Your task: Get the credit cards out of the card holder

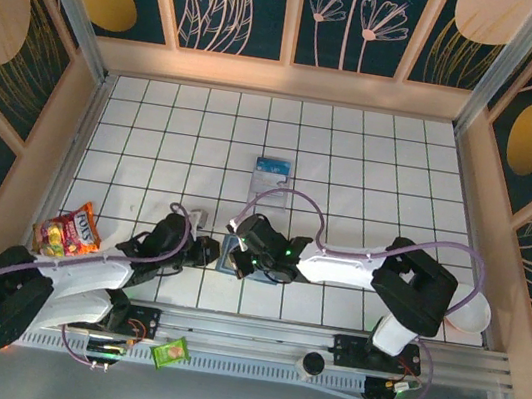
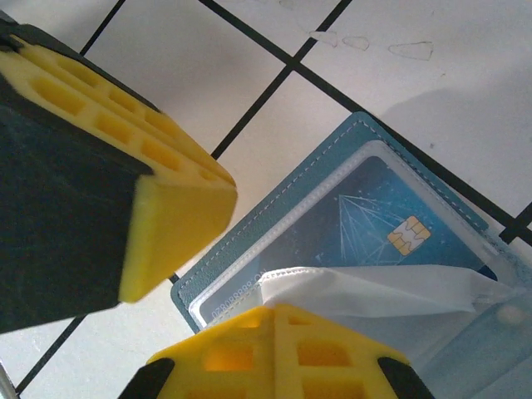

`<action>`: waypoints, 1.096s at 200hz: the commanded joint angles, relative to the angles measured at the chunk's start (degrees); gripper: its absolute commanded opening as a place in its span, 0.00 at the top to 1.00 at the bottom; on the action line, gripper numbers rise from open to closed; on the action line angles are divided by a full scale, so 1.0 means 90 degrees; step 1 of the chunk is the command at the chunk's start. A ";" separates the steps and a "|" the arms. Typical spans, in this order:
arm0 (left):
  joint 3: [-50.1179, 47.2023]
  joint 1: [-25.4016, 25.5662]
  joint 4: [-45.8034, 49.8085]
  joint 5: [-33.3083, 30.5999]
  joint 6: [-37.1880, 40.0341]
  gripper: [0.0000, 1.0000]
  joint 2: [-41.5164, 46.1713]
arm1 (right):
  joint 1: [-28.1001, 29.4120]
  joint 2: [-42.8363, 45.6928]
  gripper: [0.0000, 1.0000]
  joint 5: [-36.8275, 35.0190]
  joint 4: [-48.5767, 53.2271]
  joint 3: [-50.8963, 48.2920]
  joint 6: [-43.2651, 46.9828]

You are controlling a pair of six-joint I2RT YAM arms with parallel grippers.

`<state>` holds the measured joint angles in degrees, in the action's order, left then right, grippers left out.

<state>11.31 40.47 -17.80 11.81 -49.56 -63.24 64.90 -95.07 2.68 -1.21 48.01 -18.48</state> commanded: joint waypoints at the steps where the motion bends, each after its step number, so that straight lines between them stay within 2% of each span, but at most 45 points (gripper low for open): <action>1: 0.0272 0.0108 -0.0307 0.0123 0.0086 0.92 -0.0314 | -0.0024 0.0235 1.00 -0.0002 -0.0264 -0.0129 -0.0112; 37: 0.0412 0.0266 -0.0505 0.0222 0.0058 0.91 -0.0798 | -0.0016 0.0304 1.00 -0.0024 -0.0358 -0.0216 -0.0163; 65: 0.0573 0.0408 -0.0572 0.0304 0.0047 0.88 -0.1057 | -0.0024 0.0503 0.80 -0.0136 -0.0286 -0.0245 -0.0155; 98: 0.0722 0.0501 -0.0473 0.0328 0.0073 0.87 -0.1066 | -0.0043 0.1109 0.69 -0.0493 -0.0096 -0.0415 -0.0110; 148: 0.1226 0.0751 -0.0407 0.0621 0.0198 0.85 -0.1533 | -0.0431 0.2461 0.67 -0.1552 0.0194 -0.0940 -0.0446; 186: 0.1793 0.1244 -0.0704 0.1028 0.0172 0.86 -0.2402 | -0.0794 0.3165 0.67 -0.1879 0.0377 -0.1259 -0.0716; 219: 0.2250 0.1606 -0.0704 0.1298 0.0257 0.88 -0.2946 | -0.0892 0.3292 0.67 -0.1965 0.0519 -0.1340 -0.0797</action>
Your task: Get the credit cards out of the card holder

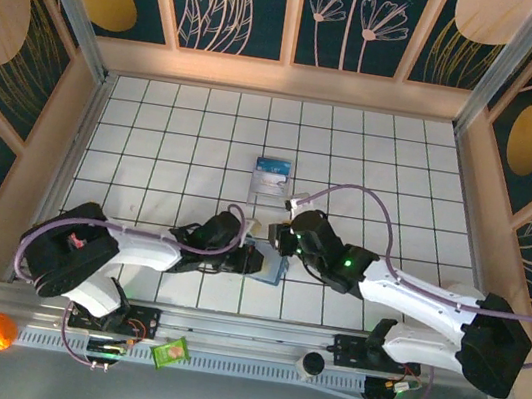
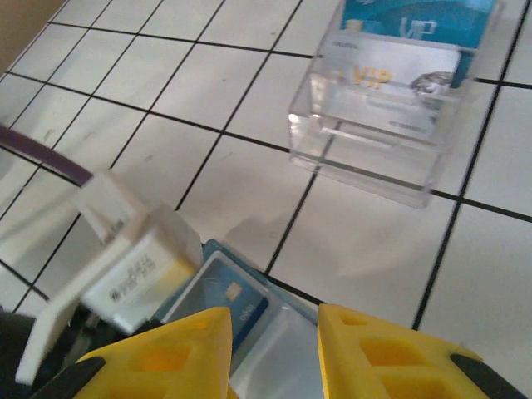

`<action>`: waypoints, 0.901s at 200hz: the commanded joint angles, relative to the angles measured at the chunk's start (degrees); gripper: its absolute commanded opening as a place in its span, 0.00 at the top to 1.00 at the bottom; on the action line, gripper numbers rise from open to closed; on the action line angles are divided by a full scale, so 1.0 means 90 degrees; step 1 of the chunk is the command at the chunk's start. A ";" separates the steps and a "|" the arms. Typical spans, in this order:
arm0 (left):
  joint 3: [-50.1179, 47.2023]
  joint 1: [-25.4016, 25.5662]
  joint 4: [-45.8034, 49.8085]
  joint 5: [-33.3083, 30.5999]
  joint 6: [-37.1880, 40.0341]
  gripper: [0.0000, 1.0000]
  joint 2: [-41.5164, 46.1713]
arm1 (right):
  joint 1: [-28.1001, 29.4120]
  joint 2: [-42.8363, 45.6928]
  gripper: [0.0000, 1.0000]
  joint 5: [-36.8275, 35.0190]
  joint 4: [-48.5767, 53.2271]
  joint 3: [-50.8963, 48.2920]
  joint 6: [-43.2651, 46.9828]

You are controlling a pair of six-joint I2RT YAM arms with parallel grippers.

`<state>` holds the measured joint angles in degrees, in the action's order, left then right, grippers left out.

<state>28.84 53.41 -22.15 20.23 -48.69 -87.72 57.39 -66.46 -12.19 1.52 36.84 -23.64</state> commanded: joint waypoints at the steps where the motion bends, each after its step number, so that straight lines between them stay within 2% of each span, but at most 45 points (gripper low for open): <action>1: 0.0307 0.0164 -0.0217 0.0366 0.0158 0.88 -0.0235 | -0.0057 0.0116 0.67 -0.0319 0.0219 -0.0099 -0.0229; 43: 0.0301 0.0168 -0.0121 0.0232 0.0147 0.86 -0.0219 | -0.0083 0.0018 0.67 -0.0355 0.0231 -0.0080 -0.0327; 83: -0.0187 0.0144 0.0156 -0.0888 0.0080 0.79 0.1171 | -0.0165 -0.0210 0.68 0.0006 0.0180 0.0007 -0.0401; 112: -0.0668 -0.0121 0.0632 -0.1745 -0.0072 0.83 0.2146 | -0.0185 -0.0721 0.76 0.0855 0.0053 0.0157 -0.0341; 134: -0.1059 -0.0570 0.0772 -0.1731 -0.0057 0.81 0.2556 | -0.0040 -0.1190 0.81 0.1162 0.0155 0.0287 -0.0443; 156: -0.1054 -0.0593 0.1040 -0.1960 0.0156 0.74 0.2664 | 0.0213 -0.1540 0.83 0.1212 0.0314 0.0248 -0.0689; 180: -0.1073 -0.0620 0.1018 -0.2040 0.0241 0.72 0.2583 | 0.0372 -0.1795 0.85 0.1101 0.0487 0.0076 -0.1042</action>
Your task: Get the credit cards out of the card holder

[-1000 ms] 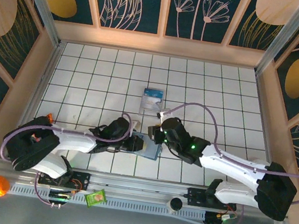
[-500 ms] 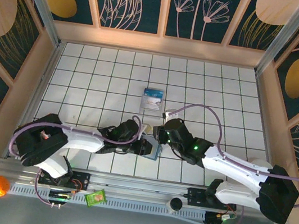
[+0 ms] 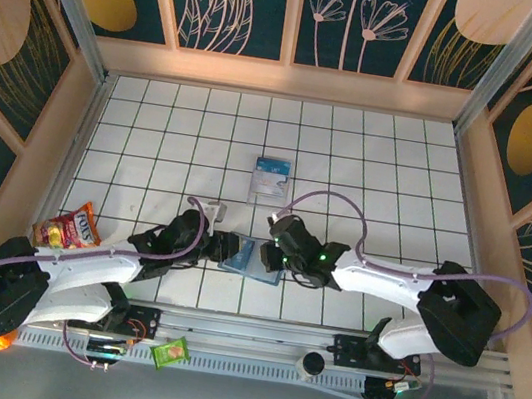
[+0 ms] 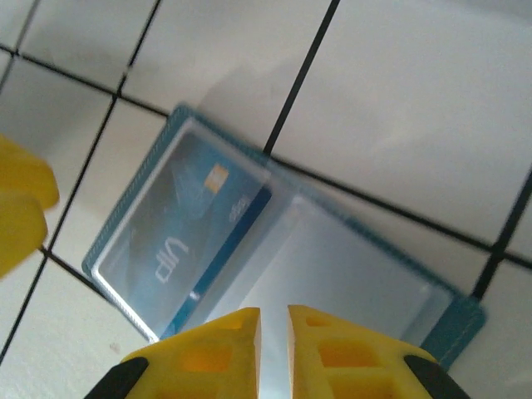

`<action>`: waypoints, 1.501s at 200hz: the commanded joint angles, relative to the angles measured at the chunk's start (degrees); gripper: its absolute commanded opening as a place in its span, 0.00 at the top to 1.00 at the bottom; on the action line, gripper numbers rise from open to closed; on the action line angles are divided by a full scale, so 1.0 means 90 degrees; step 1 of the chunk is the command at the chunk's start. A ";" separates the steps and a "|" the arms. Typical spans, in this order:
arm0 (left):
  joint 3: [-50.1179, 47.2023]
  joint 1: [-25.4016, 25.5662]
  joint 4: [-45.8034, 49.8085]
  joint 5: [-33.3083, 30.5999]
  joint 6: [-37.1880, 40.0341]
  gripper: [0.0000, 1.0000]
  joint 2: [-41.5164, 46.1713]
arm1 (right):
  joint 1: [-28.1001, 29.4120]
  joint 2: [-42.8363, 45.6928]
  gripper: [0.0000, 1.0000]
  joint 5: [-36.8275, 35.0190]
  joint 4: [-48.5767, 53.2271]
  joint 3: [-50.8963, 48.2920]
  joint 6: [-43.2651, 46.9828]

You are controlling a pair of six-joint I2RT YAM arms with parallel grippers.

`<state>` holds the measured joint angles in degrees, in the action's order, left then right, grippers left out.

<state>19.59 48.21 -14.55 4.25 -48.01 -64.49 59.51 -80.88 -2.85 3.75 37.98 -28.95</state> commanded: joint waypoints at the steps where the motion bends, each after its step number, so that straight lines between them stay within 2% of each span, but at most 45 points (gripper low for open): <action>1: -0.0047 -0.0043 0.0167 -0.0266 0.0167 0.72 -0.0005 | 0.0136 -0.0197 0.85 0.0063 0.0248 -0.0060 -0.0468; 52: -0.0125 -0.0064 0.0054 -0.0283 0.0222 0.67 -0.0130 | 0.0175 -0.0654 0.86 -0.0344 0.0675 0.0045 -0.0702; 94: -0.0193 -0.0067 0.0138 -0.0351 0.0332 0.58 0.0035 | 0.0189 -0.0378 0.83 -0.0495 0.0852 0.0499 -0.0321; 130: -0.0206 -0.0070 0.0126 -0.0448 0.0473 0.48 0.0070 | 0.0056 -0.0300 0.73 0.0177 0.0525 0.0828 -0.0139; 143: -0.0160 -0.0073 0.0102 -0.0443 0.0525 0.45 -0.0041 | -0.0058 -0.0439 0.69 0.0733 0.0275 0.0873 -0.0302; 175: -0.0048 -0.0066 0.0161 -0.0489 0.0598 0.40 -0.0255 | -0.0234 -0.0895 0.66 0.1381 -0.0255 0.0997 -0.0829; 212: -0.0073 -0.0068 0.0346 -0.0749 0.0534 0.40 -0.0287 | -0.0384 -0.1193 0.66 0.1567 -0.0481 0.1015 -0.1428; 242: -0.0189 -0.0071 0.0313 -0.0803 0.0461 0.39 -0.0252 | -0.0514 -0.1096 0.66 0.1216 -0.0457 0.0877 -0.1791; 300: -0.0310 -0.0065 0.0288 -0.0760 0.0394 0.37 -0.0096 | -0.0704 -0.1422 0.66 0.1539 -0.0415 0.0858 -0.1553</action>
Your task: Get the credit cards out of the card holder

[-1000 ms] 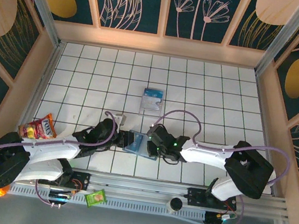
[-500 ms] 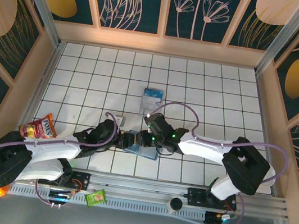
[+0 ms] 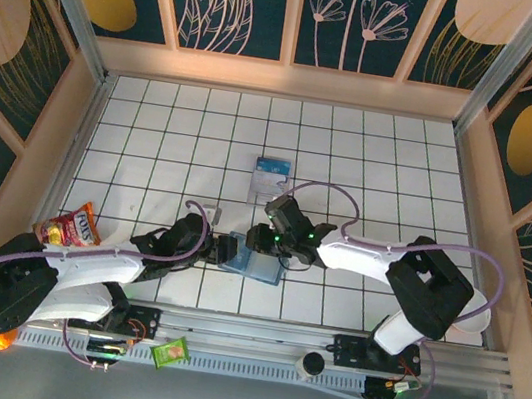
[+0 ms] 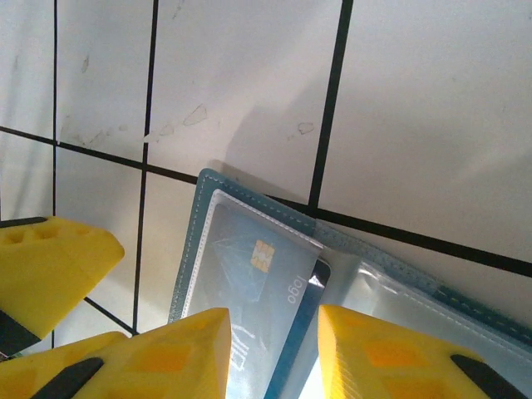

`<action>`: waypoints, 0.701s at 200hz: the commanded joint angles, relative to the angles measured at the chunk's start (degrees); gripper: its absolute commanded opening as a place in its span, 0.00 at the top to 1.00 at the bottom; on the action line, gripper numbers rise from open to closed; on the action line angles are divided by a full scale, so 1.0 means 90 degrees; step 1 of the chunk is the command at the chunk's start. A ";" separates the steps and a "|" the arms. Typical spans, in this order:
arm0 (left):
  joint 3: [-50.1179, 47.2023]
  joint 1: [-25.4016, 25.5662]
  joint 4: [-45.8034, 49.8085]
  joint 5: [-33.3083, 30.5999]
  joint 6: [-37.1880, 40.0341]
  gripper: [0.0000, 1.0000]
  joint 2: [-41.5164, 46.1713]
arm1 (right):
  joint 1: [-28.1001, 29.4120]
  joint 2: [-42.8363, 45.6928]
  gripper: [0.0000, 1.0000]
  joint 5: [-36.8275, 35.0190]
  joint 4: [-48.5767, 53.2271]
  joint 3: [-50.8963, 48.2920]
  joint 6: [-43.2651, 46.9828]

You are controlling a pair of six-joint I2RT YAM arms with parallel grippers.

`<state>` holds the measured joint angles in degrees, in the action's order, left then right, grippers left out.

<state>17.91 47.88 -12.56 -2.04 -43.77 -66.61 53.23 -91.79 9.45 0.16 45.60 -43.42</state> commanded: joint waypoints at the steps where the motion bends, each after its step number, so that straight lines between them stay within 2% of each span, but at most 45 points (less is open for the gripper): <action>1: -0.0129 -0.0032 0.0062 -0.0059 -0.0078 0.37 0.0142 | -0.0007 -0.0216 0.66 0.0181 -0.0018 0.0011 0.0062; 76: -0.0203 -0.0036 0.0043 -0.0046 -0.0137 0.38 0.0221 | 0.0101 -0.0077 0.67 0.0496 -0.0360 -0.0085 0.0157; 140: -0.0217 -0.0036 0.0067 -0.0054 -0.0133 0.38 0.0242 | 0.0111 -0.0367 0.67 0.0601 -0.0299 -0.0057 0.0154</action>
<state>16.43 47.88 -12.56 -2.04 -44.21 -65.23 53.89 -93.82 14.06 -1.78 45.60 -42.50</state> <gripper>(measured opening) 0.623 0.326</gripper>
